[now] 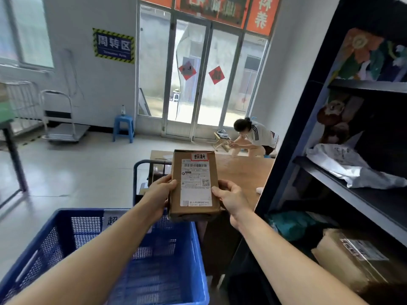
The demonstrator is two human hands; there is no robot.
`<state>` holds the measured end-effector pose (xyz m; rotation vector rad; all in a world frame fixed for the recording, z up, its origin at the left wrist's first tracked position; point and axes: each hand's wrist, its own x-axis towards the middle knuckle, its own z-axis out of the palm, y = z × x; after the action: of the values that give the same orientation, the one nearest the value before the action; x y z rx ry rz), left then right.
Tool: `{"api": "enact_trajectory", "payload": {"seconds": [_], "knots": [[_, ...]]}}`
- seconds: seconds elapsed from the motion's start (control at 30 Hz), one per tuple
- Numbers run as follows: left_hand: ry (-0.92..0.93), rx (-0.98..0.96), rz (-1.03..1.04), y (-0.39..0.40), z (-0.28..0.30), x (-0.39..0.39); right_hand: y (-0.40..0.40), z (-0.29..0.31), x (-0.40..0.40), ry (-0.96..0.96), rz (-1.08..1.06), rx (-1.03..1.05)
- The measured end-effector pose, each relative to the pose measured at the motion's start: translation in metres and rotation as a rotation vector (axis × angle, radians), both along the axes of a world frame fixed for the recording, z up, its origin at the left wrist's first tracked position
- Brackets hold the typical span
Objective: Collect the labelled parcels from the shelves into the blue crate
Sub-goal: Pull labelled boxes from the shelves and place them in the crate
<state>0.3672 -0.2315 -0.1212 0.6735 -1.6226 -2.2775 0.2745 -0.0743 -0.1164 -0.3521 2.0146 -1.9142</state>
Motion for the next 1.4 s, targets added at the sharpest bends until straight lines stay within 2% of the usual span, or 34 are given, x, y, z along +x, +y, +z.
{"api": "enact_trajectory", "payload": {"seconds": [0.23, 0.8, 1.07, 1.4], "knots": [[-0.065, -0.037, 0.123, -0.058, -0.031, 0.003, -0.065, -0.032, -0.013, -0.065, 0.141, 0.037], [-0.292, 0.047, 0.161, -0.245, -0.122, -0.016, -0.258, -0.134, -0.041, -0.229, 0.179, 0.181], [-0.392, 0.090, 0.191, -0.292, -0.175, -0.028, -0.305, -0.180, -0.054, -0.334, 0.187, 0.245], [-0.489, 0.138, 0.298, -0.313, -0.247, -0.040, -0.339, -0.253, -0.072, -0.426, 0.255, 0.331]]}}
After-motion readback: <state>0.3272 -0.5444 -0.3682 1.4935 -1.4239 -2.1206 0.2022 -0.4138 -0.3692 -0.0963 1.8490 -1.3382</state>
